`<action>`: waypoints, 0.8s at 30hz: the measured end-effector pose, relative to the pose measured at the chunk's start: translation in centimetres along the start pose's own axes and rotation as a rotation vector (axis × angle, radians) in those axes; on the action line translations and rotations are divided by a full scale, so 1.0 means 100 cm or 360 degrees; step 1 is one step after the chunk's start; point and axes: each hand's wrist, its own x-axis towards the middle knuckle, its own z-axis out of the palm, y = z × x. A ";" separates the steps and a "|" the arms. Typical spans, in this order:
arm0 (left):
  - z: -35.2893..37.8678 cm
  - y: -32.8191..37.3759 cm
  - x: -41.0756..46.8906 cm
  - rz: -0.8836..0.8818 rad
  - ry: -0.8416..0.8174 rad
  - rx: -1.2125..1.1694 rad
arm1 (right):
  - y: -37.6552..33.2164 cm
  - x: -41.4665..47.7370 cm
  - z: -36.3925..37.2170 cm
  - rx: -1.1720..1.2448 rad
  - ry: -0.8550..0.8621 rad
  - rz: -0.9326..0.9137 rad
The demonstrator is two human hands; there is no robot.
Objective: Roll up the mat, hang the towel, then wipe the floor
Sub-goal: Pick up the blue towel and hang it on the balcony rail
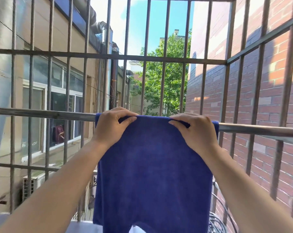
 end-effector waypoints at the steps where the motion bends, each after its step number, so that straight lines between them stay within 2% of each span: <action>1: -0.002 0.003 0.004 -0.0045 0.0000 -0.0022 | -0.002 -0.001 -0.001 -0.0012 0.0067 0.0001; 3: -0.004 0.006 0.011 -0.0110 0.0009 -0.0007 | -0.007 -0.003 -0.003 -0.0042 0.0190 -0.0042; 5: -0.005 0.008 0.013 -0.0139 -0.0009 0.0018 | -0.013 -0.002 -0.008 -0.0045 0.0181 -0.0064; 8: 0.003 0.011 0.009 -0.0052 -0.0175 0.0243 | -0.014 0.003 -0.009 -0.0139 -0.0170 0.0027; 11: 0.013 0.009 0.001 0.0095 -0.0250 0.0613 | -0.007 0.005 0.001 -0.0486 -0.0458 -0.0011; 19: 0.018 0.003 -0.002 0.0224 -0.0098 0.0739 | 0.005 0.001 0.016 -0.0712 -0.0190 -0.0175; 24: 0.019 0.001 -0.002 0.0166 -0.0142 0.0758 | 0.008 -0.002 0.021 -0.0698 -0.0072 -0.0215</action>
